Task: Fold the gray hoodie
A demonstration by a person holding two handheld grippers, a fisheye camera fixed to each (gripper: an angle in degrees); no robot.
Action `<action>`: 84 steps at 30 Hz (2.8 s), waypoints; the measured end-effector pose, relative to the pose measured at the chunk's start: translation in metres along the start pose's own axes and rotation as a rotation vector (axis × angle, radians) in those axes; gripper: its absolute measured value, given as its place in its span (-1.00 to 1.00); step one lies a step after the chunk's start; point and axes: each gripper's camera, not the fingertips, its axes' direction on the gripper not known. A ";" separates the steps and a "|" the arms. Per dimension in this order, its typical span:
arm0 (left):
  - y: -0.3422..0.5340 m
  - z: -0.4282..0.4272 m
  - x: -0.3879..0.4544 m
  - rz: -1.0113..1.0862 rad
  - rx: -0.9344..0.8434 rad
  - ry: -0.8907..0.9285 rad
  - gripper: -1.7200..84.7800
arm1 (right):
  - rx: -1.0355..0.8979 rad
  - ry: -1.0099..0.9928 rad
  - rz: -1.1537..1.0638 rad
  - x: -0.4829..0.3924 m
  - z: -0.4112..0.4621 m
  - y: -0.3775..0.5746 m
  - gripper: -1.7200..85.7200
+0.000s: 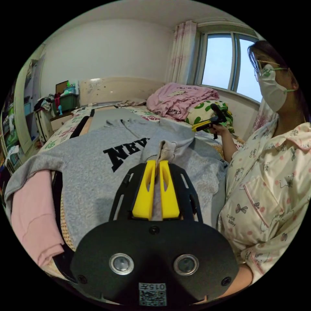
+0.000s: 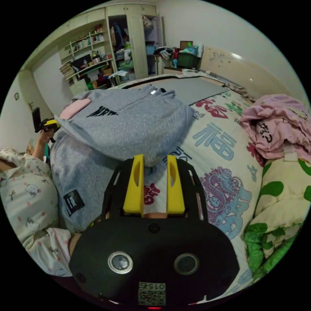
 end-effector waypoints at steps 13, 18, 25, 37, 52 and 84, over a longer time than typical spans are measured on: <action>0.051 -0.052 0.004 0.041 0.024 -0.045 -0.94 | -0.146 0.092 -0.096 -0.007 0.069 0.030 -0.92; 0.067 -0.038 0.014 0.089 -0.099 -0.003 -0.93 | -0.199 0.099 -0.051 0.001 0.082 0.063 -0.98; 0.103 -0.079 0.009 0.031 0.071 0.028 -0.86 | -0.093 0.271 -0.037 -0.026 0.048 0.096 -0.96; 0.042 0.014 -0.001 -0.123 -0.073 0.067 -0.90 | 0.006 -0.433 -0.768 -0.317 0.123 0.078 -0.88; 0.050 0.083 0.008 -0.238 -0.138 0.005 -0.96 | -0.120 -0.374 -0.907 -0.362 0.189 0.239 -0.98; 0.060 0.146 0.125 -0.149 -0.102 -0.114 -0.97 | -0.095 -0.325 -0.956 -0.340 0.210 0.435 -0.98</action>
